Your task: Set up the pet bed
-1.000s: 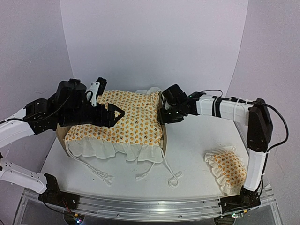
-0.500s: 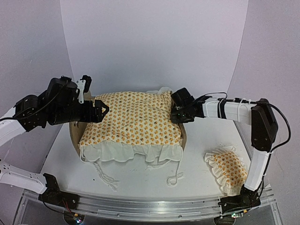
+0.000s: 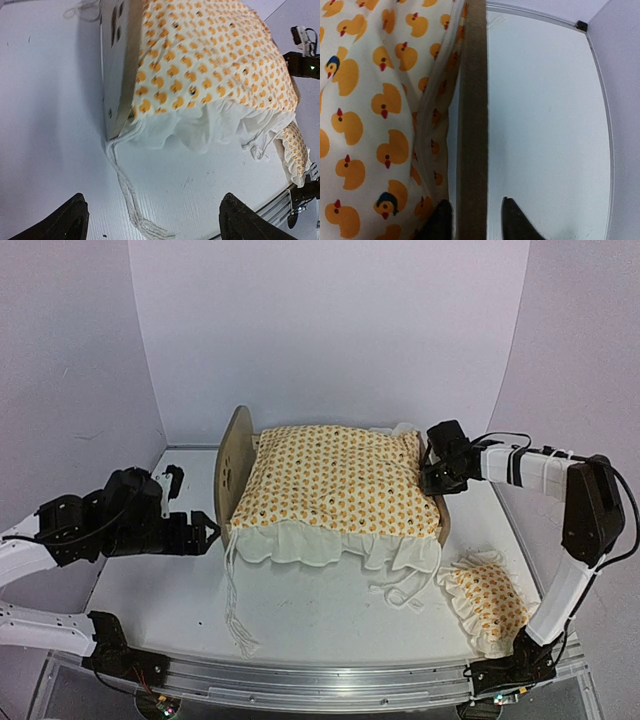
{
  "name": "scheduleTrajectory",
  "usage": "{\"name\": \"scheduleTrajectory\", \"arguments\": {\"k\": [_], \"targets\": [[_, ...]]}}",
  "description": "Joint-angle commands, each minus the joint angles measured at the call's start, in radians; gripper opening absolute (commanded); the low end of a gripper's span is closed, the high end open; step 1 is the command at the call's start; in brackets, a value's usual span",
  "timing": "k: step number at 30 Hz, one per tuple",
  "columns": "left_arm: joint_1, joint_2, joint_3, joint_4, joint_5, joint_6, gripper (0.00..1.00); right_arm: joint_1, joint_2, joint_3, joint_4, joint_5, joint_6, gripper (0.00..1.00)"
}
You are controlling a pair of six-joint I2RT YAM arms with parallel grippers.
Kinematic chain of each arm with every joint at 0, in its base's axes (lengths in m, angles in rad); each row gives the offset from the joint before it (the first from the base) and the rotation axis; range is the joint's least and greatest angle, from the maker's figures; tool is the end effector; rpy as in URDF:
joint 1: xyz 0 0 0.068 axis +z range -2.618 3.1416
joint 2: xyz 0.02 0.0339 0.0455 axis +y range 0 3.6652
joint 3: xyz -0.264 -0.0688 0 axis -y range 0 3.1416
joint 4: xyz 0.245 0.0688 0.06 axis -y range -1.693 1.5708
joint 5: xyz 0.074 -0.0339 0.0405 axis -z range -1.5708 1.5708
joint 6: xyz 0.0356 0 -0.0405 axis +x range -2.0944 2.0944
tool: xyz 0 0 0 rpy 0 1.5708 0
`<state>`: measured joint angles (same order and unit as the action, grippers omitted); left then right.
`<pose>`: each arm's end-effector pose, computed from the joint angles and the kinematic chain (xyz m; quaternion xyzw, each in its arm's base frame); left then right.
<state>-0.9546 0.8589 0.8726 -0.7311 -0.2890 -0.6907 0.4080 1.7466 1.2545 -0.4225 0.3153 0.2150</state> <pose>0.1084 -0.1355 0.3056 0.0594 0.9009 -0.2110 0.3747 0.3497 0.1392 0.2251 -0.0397 0.9354 -0.0439 0.3485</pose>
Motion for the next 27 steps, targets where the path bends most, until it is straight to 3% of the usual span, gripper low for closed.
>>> {"name": "scheduleTrajectory", "arguments": {"k": [1, 4, 7, 11, 13, 19, 27], "targets": [[0.004, -0.053, -0.211, 0.139, 0.078, -0.157, 0.9, 0.004, -0.146, 0.085, -0.069, -0.022, -0.106, 0.54], [0.008, -0.028, -0.355, 0.318, 0.14, -0.192, 0.83, 0.032, -0.216, 0.118, -0.107, -0.064, -0.104, 0.64], [0.019, 0.1, -0.413, 0.474, 0.172, -0.189, 0.73, 0.121, -0.248, 0.165, -0.158, -0.075, -0.087, 0.68], [0.088, 0.261, -0.44, 0.663, 0.239, -0.165, 0.4, 0.3, -0.249, 0.174, -0.159, -0.196, -0.041, 0.69], [0.136, 0.309, -0.447, 0.754, 0.271, -0.156, 0.31, 0.365, -0.241, 0.149, -0.124, -0.265, 0.011, 0.69], [0.157, 0.448, -0.378, 0.737, 0.211, -0.128, 0.25, 0.503, -0.196, 0.089, -0.041, -0.329, 0.073, 0.69], [0.157, 0.549, -0.335, 0.652, 0.132, -0.102, 0.2, 0.575, -0.13, 0.115, -0.014, -0.36, 0.046, 0.68]]}}
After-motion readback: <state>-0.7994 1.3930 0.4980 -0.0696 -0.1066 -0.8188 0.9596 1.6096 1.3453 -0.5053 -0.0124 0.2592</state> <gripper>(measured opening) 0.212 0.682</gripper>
